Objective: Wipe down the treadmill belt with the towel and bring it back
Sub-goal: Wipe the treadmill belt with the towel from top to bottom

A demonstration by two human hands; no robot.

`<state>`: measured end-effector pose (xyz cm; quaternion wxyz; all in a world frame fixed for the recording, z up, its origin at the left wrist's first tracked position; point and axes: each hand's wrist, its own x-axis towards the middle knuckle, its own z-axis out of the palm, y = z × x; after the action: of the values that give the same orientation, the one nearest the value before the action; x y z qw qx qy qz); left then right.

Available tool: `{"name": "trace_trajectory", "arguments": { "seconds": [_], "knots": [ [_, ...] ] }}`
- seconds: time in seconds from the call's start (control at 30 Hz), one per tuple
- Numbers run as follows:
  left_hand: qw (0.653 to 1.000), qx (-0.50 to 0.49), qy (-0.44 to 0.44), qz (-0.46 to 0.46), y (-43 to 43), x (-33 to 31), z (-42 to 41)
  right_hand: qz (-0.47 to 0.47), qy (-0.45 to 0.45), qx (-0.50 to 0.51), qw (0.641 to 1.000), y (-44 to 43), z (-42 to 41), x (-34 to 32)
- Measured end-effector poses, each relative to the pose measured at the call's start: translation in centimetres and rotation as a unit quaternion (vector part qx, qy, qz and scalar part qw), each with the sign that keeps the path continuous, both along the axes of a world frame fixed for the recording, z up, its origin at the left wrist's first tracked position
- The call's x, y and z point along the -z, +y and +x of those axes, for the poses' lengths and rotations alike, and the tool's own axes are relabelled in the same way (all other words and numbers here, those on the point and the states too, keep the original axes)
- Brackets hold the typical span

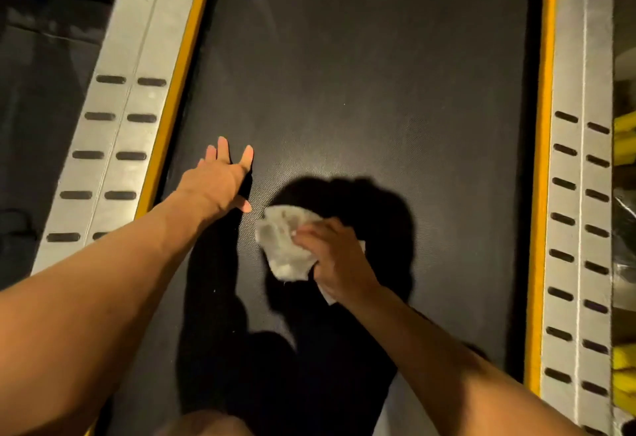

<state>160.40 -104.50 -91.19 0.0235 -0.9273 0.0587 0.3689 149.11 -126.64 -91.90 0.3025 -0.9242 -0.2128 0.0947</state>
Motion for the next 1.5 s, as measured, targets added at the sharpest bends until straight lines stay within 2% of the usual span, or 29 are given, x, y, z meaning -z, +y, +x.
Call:
{"name": "trace_trajectory", "arguments": {
  "seconds": [0.03, 0.07, 0.1, 0.17, 0.2, 0.23, 0.27, 0.37, 0.43, 0.53, 0.6, 0.7, 0.8, 0.87, 0.9, 0.97, 1.03, 1.1, 1.13, 1.17, 1.23, 1.3, 1.37, 1.4, 1.5],
  "knots": [
    [1.000, 0.003, -0.001, 0.001, -0.1, 0.1, 0.0, 0.008, 0.007, -0.064, 0.998, 0.3, -0.7, -0.4],
    [1.000, 0.007, 0.001, 0.002, -0.1, 0.2, 0.1, 0.015, 0.006, -0.087, 0.996, 0.3, -0.2, -0.3],
    [1.000, 0.010, 0.003, 0.002, -0.1, 0.3, 0.2, 0.012, -0.005, -0.061, 0.998, 0.0, 1.1, -0.3],
    [1.000, 0.013, 0.005, 0.004, 0.1, 0.5, 0.3, -0.025, -0.003, 0.121, 0.992, -1.2, 4.4, 0.0],
    [1.000, 0.015, 0.006, 0.008, 0.2, 0.4, 0.3, -0.074, 0.033, 0.206, 0.975, -1.7, 5.5, 0.2],
    [1.000, 0.015, 0.007, 0.009, 0.2, 0.5, 0.3, -0.128, 0.081, 0.230, 0.961, -1.8, 5.6, 0.4],
    [1.000, 0.012, 0.005, 0.005, 0.0, 0.4, 0.3, -0.166, 0.114, 0.189, 0.961, -1.4, 5.0, 0.1],
    [1.000, 0.000, -0.004, -0.011, -0.3, 0.1, 0.0, -0.114, 0.136, -0.039, 0.983, 0.5, 1.6, -2.1],
    [0.999, -0.021, -0.018, -0.025, -0.4, -0.4, -1.1, -0.133, 0.138, -0.096, 0.977, 0.2, 0.9, -4.3],
    [0.994, -0.051, -0.083, -0.040, -0.4, -0.8, -3.4, -0.153, 0.069, -0.032, 0.985, -0.8, 3.2, -5.6],
    [0.996, -0.050, -0.069, -0.033, 0.4, -0.4, -5.1, -0.157, 0.022, 0.048, 0.986, -1.5, 4.9, -5.1],
    [0.998, -0.037, -0.038, -0.026, 1.8, 0.4, -4.9, -0.128, 0.028, 0.152, 0.980, -0.2, 4.3, -2.1],
    [0.999, -0.018, -0.030, -0.026, 2.0, 0.3, -4.5, -0.077, -0.027, 0.068, 0.994, 2.5, -1.1, 1.2],
    [0.999, 0.005, -0.045, -0.014, 2.2, 0.1, -4.8, -0.015, -0.013, -0.017, 1.000, 4.2, -4.3, 1.4],
    [0.999, 0.009, -0.052, -0.014, 2.5, 0.2, -4.9, 0.041, -0.002, -0.024, 0.999, 4.6, -4.2, 1.0],
    [0.998, 0.004, -0.054, -0.021, 2.7, 0.3, -5.2, 0.121, 0.011, 0.080, 0.989, 4.2, -1.5, 0.5],
    [0.998, -0.008, -0.053, -0.032, 2.4, 0.1, -5.4, 0.060, -0.018, 0.221, 0.973, 3.2, 2.1, 0.4],
    [0.997, -0.024, -0.053, -0.050, 2.3, 0.1, -5.6, -0.023, -0.013, 0.282, 0.959, 2.6, 4.4, 1.3],
    [0.996, -0.034, -0.054, -0.063, 2.4, -0.1, -5.9, -0.043, -0.008, 0.268, 0.962, 3.1, 4.2, 1.4],
    [0.994, -0.042, -0.064, -0.077, 2.6, -0.2, -6.2, -0.046, -0.016, 0.213, 0.976, 3.6, 3.4, 1.8],
    [0.988, -0.054, -0.107, -0.099, 3.2, -0.8, -7.1, -0.009, -0.035, 0.063, 0.997, 4.6, 0.2, 2.9],
    [0.980, -0.047, -0.182, -0.072, 4.4, -1.8, -8.1, 0.040, -0.018, -0.011, 0.999, 5.0, -2.1, 2.7],
    [0.971, -0.052, -0.233, -0.027, 6.0, -2.8, -9.1, 0.065, -0.029, 0.020, 0.997, 4.9, -1.6, 2.4],
    [0.971, -0.067, -0.231, -0.009, 6.9, -3.0, -9.5, 0.066, -0.047, 0.057, 0.995, 4.8, -0.6, 2.4],
    [0.985, -0.102, -0.140, 0.018, 9.0, -2.4, -10.4, -0.017, -0.036, 0.121, 0.992, 5.0, 2.8, 1.7]
  ]
}}
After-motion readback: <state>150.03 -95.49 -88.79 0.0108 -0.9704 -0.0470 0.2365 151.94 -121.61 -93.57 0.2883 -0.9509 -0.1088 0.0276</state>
